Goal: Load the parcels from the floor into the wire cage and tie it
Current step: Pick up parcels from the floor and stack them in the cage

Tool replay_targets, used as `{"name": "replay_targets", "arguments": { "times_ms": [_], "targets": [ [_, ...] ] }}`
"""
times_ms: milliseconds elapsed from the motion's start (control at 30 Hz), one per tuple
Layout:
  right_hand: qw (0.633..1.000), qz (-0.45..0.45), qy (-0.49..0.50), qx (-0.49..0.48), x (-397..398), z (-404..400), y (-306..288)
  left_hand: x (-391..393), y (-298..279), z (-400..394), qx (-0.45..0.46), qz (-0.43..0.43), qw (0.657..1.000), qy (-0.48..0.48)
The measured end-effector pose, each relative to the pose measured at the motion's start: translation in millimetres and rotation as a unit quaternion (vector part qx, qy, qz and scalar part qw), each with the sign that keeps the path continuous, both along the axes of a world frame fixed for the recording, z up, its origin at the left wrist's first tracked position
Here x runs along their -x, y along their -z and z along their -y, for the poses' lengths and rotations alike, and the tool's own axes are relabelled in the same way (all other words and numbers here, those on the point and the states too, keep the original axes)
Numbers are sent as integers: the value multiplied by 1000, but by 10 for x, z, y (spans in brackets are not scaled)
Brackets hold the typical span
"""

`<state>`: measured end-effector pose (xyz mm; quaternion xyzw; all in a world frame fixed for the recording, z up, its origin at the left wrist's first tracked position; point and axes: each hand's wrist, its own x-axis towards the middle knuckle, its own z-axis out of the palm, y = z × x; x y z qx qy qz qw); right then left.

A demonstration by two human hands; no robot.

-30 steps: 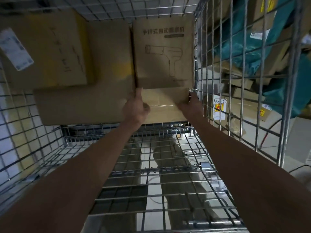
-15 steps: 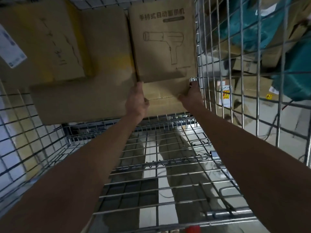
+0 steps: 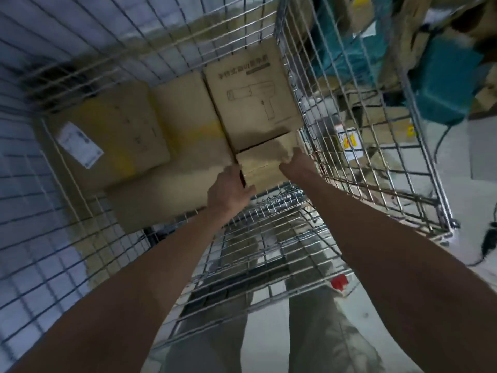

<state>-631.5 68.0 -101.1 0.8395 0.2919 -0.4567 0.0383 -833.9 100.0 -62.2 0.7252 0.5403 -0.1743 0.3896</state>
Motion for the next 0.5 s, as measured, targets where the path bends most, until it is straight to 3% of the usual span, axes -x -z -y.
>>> {"name": "replay_targets", "arguments": {
  "times_ms": [200,333,433,500],
  "targets": [
    [999,-44,10,0,411,431,-573,75,-426,425,21,-26,996,87],
    [998,-50,-40,22,505,816,-1022,87,-816,703,28,-36,987,151],
    [994,0,-107,-6,436,1075,-1504,76,-1191,845,21,-55,986,156],
    [980,54,-177,-76,352,1235,-1848,65,-1419,974,6,-49,990,133]
  ]
}}
